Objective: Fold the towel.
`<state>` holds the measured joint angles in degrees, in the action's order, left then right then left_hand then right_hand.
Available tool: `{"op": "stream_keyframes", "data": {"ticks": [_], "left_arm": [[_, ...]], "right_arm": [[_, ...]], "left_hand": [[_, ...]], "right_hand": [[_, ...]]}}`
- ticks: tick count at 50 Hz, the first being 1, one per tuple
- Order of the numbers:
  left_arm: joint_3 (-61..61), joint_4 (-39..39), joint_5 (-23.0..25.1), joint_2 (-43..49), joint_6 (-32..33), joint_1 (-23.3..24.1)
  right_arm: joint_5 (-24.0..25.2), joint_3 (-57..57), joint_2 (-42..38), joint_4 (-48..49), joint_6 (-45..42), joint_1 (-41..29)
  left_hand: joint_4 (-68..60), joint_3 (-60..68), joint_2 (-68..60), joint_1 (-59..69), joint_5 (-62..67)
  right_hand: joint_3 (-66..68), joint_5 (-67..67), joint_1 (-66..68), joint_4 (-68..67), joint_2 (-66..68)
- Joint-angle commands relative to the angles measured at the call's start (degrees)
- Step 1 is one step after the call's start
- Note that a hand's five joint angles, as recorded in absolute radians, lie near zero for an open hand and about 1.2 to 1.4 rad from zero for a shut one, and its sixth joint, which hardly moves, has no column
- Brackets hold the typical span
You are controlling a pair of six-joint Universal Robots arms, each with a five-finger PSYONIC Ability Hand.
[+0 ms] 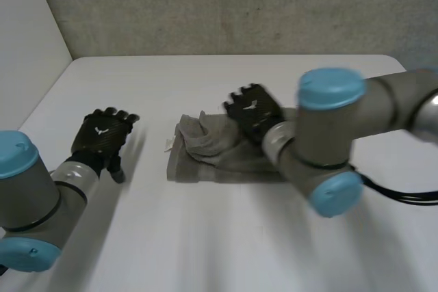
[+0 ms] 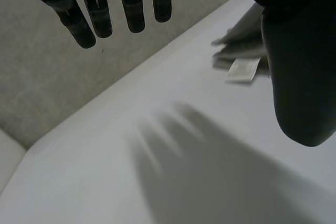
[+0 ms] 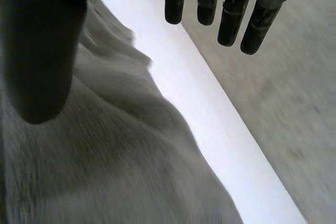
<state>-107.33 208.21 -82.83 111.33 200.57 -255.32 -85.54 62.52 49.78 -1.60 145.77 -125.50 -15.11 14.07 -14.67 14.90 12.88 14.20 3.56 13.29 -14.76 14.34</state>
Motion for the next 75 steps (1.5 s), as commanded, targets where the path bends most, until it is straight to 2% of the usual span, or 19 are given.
{"op": "stream_keyframes", "data": {"ticks": [1,3,5,8,13,16,18,24,26,29,33,38,40,45,52,61,68,70,75], "left_arm": [[3.7,-0.3,-0.1,-1.0,-0.1,6.7],[5.3,-0.6,-0.1,-1.0,-0.1,8.4],[9.4,-1.3,-0.3,-0.4,-1.0,12.5],[11.6,-1.9,-0.3,0.3,-1.9,14.2],[22.0,-4.9,-0.3,7.4,-6.4,19.8],[25.2,-6.1,-0.3,9.7,-6.9,20.9],[31.4,-9.2,-0.3,14.8,-7.0,22.1],[39.3,-14.9,-0.5,22.2,-6.7,22.2],[42.4,-19.6,-0.6,24.6,-6.6,22.1],[43.0,-23.4,-0.8,25.2,-6.6,22.1],[42.6,-25.2,-1.2,24.9,-6.7,21.7],[41.5,-25.2,-6.5,23.8,-6.9,20.9],[40.9,-25.1,-11.5,23.3,-7.1,19.5],[38.8,-25.6,-15.4,22.4,-7.0,18.5],[32.1,-25.2,-15.2,18.5,-7.0,17.5],[25.6,-24.5,-13.6,14.4,-7.1,18.2],[24.5,-21.6,-13.7,13.5,-7.2,18.6],[24.6,-20.1,-13.7,13.4,-7.2,18.7],[24.7,-18.6,-13.5,13.4,-7.1,18.7]], "right_arm": [[3.4,14.6,10.1,1.0,5.5,9.1],[4.5,17.7,11.5,2.0,5.7,11.0],[5.1,20.9,12.6,3.4,5.7,12.3],[5.6,26.8,14.2,7.0,5.8,13.7],[5.6,32.6,14.6,12.9,5.5,13.9],[5.7,34.2,14.6,15.1,5.4,13.6],[5.7,34.7,14.3,16.1,5.7,13.3],[5.8,35.3,14.0,17.2,5.6,13.2],[5.8,35.4,13.8,17.6,5.4,13.2],[5.8,35.4,13.7,17.6,5.4,13.3],[5.8,35.0,13.3,17.6,5.1,14.0],[5.8,34.6,12.6,17.7,5.0,14.0],[5.9,34.6,12.1,17.7,5.0,14.0],[6.3,34.9,11.8,17.8,5.0,13.3],[8.4,35.2,11.7,17.8,5.0,13.1],[7.6,33.8,9.0,17.9,4.9,13.8],[7.0,33.6,9.0,17.8,4.9,14.1],[7.0,33.6,9.0,17.7,4.9,14.1],[6.9,33.7,9.0,17.7,4.9,13.9]], "left_hand": [[3.7,-2.7,3.3,-3.5,-11.5],[3.6,-2.5,3.1,-3.3,-11.3],[3.2,-2.2,2.8,-3.0,-11.0],[3.0,-2.0,2.6,-2.8,-10.8],[2.5,-1.5,2.1,-2.3,-10.3],[2.5,-1.5,2.1,-2.3,-10.3],[2.5,-1.5,2.1,-2.3,-10.3],[2.2,-1.2,1.8,-2.0,-10.0],[-0.1,1.2,-0.6,0.3,-7.6],[-5.3,6.4,-5.8,5.6,-2.4],[-5.7,6.7,-6.1,5.9,-2.1],[-5.7,6.7,-6.1,5.9,-2.1],[-5.7,6.7,-6.1,5.9,-2.1],[-5.5,6.6,-6.0,5.7,-2.2],[-5.4,6.4,-5.8,5.6,-2.4],[-5.2,6.2,-5.6,5.4,-2.6],[-3.7,4.7,-4.1,3.9,-4.1],[2.3,-1.3,1.9,-2.1,-10.1],[1.7,-0.7,1.3,-1.5,-9.5]], "right_hand": [[-4.2,-3.6,-3.3,4.8,-4.3],[-4.2,-3.6,-3.3,4.8,-4.3],[-4.2,-3.6,-3.3,4.8,-4.3],[-4.2,-3.6,-3.3,4.8,-4.3],[-4.2,-3.6,-3.3,4.8,-4.3],[-4.2,-3.6,-3.3,4.8,-4.3],[-4.2,-3.6,-3.3,4.8,-4.3],[-3.6,-3.0,-2.7,4.2,-3.7],[-3.6,-3.0,-2.7,4.2,-3.7],[-3.6,-3.0,-2.7,4.2,-3.7],[-3.6,-3.0,-2.7,4.2,-3.7],[-3.6,-3.0,-2.7,4.2,-3.7],[-3.6,-3.0,-2.7,4.2,-3.7],[2.3,2.9,3.2,-1.7,2.1],[10.2,10.8,11.1,-9.6,10.0],[24.0,24.6,24.9,-23.4,23.8],[24.3,25.0,25.2,-23.7,24.2],[24.3,25.0,25.2,-23.7,24.2],[24.3,25.0,25.2,-23.7,24.2]]}}
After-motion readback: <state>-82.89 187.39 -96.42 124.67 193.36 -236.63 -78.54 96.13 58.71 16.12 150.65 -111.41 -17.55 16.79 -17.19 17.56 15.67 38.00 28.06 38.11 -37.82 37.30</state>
